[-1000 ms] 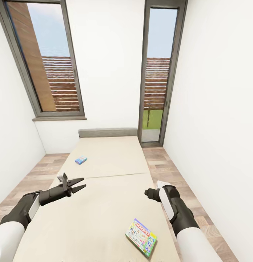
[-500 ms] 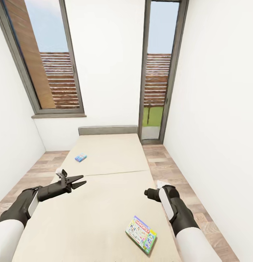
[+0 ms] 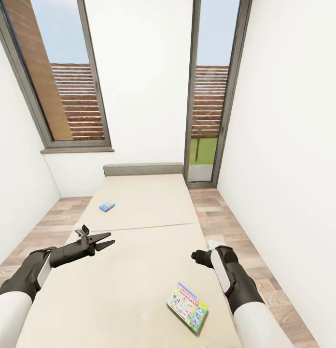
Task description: Put all the toys in the child's room - the three board games (two on the bed and one on the table), the two jigsaw puzzles on the table, and the tennis ball on the table - inside the toy box on the table in the child's room.
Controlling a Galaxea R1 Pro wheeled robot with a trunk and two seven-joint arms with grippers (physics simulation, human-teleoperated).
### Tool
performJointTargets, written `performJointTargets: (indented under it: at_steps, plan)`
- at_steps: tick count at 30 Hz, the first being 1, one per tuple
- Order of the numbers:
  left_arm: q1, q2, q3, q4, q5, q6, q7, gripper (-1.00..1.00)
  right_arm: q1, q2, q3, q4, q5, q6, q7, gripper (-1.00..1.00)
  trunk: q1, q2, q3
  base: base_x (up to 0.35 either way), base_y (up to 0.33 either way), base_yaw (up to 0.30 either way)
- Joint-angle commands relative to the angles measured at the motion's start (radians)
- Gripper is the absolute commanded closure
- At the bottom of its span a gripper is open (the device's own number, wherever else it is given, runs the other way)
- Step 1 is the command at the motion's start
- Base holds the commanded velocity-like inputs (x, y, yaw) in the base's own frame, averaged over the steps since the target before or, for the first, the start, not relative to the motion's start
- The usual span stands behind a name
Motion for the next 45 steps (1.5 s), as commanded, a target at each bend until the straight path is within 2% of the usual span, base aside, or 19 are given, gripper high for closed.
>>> performJointTargets:
  at_steps: [1, 40, 45]
  plan:
    - [-0.001, 0.0, 0.0, -0.001, 0.0, 0.011, -0.004, -1.0, -0.001, 0.001, -0.002, -0.001, -0.011, 0.003, -0.008, -1.0, 0.001, -0.002, -0.004, 0.0, 0.0, 0.0]
    - [-0.001, 0.0, -0.001, -0.008, 0.002, 0.008, -0.009, -1.0, -0.001, 0.0, -0.002, -0.002, -0.009, -0.002, -0.009, -1.0, 0.001, -0.002, -0.068, 0.0, 0.0, 0.0]
    - [0.003, 0.001, -0.003, -0.056, 0.004, 0.009, -0.013, -1.0, -0.001, 0.0, -0.002, -0.001, -0.009, -0.003, -0.008, -1.0, 0.001, -0.002, -0.077, 0.0, 0.0, 0.0]
